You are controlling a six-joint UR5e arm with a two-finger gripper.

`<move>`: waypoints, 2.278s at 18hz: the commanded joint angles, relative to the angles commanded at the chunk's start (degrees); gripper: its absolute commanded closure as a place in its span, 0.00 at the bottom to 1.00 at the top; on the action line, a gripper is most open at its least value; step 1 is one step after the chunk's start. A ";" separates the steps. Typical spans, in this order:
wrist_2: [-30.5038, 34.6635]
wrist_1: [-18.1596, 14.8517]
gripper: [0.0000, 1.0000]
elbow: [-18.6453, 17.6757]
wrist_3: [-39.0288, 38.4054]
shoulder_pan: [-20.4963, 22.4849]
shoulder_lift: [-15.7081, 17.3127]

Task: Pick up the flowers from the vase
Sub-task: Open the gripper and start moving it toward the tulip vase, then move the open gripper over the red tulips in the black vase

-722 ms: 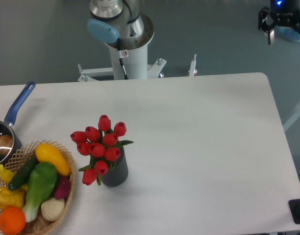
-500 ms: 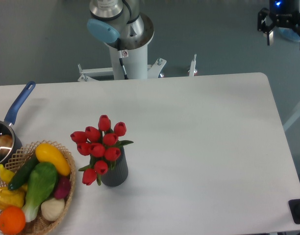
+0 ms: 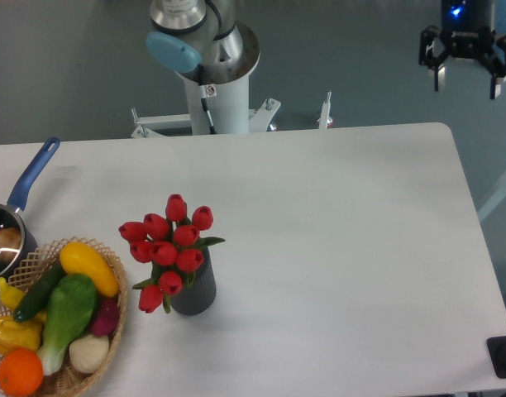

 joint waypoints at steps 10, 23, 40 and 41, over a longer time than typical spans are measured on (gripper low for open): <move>-9.66 0.79 0.00 -3.17 -15.45 -0.62 -0.17; -18.53 0.26 0.00 -10.53 -18.99 -8.96 3.06; -18.11 -1.14 0.00 -9.93 -28.39 -21.27 3.87; -18.19 -1.14 0.00 -10.19 -28.31 -21.79 3.87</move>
